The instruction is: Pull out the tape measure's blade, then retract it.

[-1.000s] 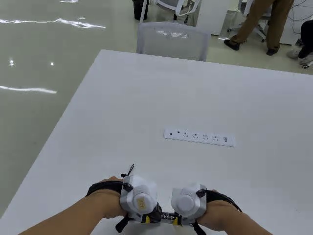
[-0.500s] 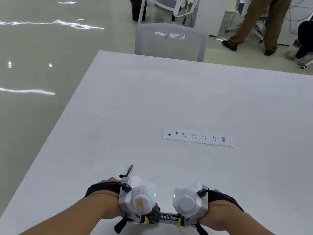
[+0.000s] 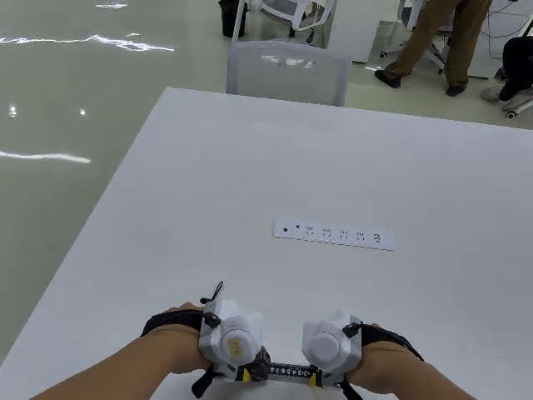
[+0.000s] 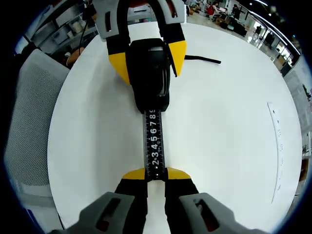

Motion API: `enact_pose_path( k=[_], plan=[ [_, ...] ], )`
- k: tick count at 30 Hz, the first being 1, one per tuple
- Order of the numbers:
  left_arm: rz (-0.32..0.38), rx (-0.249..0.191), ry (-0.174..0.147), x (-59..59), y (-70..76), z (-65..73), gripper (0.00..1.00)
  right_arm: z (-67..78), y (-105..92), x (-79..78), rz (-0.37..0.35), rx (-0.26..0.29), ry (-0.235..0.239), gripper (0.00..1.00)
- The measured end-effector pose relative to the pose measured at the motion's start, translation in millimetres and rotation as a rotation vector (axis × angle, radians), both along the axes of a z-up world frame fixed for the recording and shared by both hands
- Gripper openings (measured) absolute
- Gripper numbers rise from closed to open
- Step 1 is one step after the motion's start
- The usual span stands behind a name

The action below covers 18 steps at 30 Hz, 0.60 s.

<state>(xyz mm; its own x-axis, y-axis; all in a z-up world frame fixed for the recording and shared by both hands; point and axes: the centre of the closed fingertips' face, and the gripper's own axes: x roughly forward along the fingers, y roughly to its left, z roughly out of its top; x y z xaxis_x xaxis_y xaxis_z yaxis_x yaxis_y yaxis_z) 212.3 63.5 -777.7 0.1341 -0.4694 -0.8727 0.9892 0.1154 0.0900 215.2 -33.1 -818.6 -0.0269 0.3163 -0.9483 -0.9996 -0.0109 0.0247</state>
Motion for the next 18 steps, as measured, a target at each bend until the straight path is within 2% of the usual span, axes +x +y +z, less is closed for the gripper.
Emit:
enact_pose_path(
  k=[4,18],
  plan=[
    [0.001,-0.001,0.001,0.5,0.7,-1.5,0.3,5.0,-4.9,-3.9,0.001,-0.002,-0.002,0.11],
    [0.007,-0.005,0.002,-0.4,0.7,0.6,0.3,3.1,-21.8,-0.7,-0.001,-0.027,-0.006,0.11]
  ],
)
